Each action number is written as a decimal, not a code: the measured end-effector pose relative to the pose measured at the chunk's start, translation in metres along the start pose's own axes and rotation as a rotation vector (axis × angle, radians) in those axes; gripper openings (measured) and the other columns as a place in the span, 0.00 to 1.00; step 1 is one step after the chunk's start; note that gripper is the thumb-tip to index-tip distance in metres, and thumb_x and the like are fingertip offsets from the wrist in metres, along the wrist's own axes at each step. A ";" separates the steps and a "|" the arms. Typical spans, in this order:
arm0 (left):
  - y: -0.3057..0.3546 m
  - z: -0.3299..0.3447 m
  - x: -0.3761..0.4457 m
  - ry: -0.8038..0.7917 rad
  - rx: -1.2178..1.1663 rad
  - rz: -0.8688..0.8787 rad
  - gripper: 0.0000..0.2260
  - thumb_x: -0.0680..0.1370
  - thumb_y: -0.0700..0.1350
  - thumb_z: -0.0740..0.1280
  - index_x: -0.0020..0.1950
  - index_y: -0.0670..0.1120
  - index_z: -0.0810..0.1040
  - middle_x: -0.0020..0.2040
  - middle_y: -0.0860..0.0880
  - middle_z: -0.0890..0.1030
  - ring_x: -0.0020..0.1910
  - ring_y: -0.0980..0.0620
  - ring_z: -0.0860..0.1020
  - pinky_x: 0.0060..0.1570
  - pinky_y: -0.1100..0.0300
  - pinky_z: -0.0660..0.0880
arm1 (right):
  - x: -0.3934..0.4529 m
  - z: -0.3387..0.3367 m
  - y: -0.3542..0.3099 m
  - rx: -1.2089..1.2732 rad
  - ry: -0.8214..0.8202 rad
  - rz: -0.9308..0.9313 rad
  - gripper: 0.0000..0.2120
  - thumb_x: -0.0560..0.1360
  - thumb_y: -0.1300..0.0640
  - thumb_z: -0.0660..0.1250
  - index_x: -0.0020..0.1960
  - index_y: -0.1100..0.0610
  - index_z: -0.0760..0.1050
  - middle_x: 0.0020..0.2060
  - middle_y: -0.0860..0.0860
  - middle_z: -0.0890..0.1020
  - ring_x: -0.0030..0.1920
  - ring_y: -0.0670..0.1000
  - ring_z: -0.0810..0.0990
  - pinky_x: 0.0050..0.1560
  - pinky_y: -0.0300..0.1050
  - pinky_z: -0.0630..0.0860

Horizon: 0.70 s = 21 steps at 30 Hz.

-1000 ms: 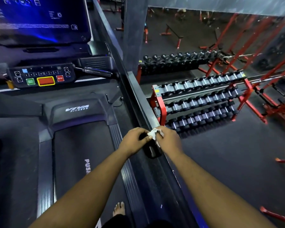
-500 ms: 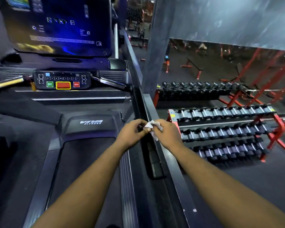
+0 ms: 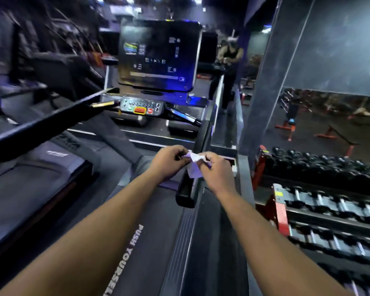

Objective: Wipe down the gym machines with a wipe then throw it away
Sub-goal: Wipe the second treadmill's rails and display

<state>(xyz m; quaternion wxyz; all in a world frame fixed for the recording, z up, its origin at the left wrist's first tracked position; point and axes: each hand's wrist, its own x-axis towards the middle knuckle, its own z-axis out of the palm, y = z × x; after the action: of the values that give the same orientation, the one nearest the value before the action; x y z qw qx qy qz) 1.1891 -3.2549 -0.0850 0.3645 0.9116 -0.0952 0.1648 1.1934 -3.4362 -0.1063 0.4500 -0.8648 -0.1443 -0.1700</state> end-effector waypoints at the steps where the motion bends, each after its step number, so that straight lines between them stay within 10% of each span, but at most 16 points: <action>1: 0.006 0.001 -0.006 0.013 0.008 -0.007 0.04 0.75 0.49 0.72 0.42 0.52 0.81 0.35 0.56 0.79 0.39 0.50 0.79 0.42 0.55 0.73 | -0.001 -0.003 0.002 -0.001 -0.018 0.000 0.07 0.77 0.51 0.69 0.54 0.47 0.82 0.44 0.47 0.86 0.44 0.52 0.83 0.45 0.51 0.79; 12: 0.019 0.046 -0.054 -0.065 0.244 -0.192 0.17 0.81 0.44 0.66 0.70 0.47 0.75 0.69 0.48 0.77 0.69 0.47 0.73 0.66 0.56 0.66 | -0.049 0.011 0.034 0.167 0.210 0.086 0.22 0.77 0.64 0.61 0.69 0.54 0.78 0.63 0.51 0.82 0.63 0.53 0.80 0.63 0.43 0.73; 17: 0.010 0.064 -0.054 -0.167 0.268 -0.264 0.21 0.85 0.48 0.56 0.79 0.48 0.67 0.79 0.49 0.67 0.78 0.48 0.65 0.75 0.52 0.62 | -0.086 0.051 0.044 0.275 -0.002 0.068 0.21 0.83 0.60 0.58 0.75 0.53 0.71 0.66 0.54 0.80 0.65 0.53 0.78 0.62 0.34 0.71; 21: 0.008 0.072 -0.047 -0.142 0.239 -0.306 0.22 0.87 0.47 0.54 0.82 0.48 0.63 0.82 0.49 0.60 0.81 0.53 0.57 0.71 0.69 0.48 | -0.106 0.064 0.056 0.400 0.008 0.107 0.21 0.84 0.59 0.61 0.77 0.55 0.69 0.69 0.53 0.77 0.66 0.46 0.75 0.62 0.22 0.65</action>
<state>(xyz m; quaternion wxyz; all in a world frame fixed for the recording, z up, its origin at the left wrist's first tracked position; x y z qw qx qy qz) 1.1600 -3.3082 -0.1468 0.2668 0.9615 0.0391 0.0532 1.1314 -3.4250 -0.2264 0.6215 -0.7640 -0.1274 -0.1171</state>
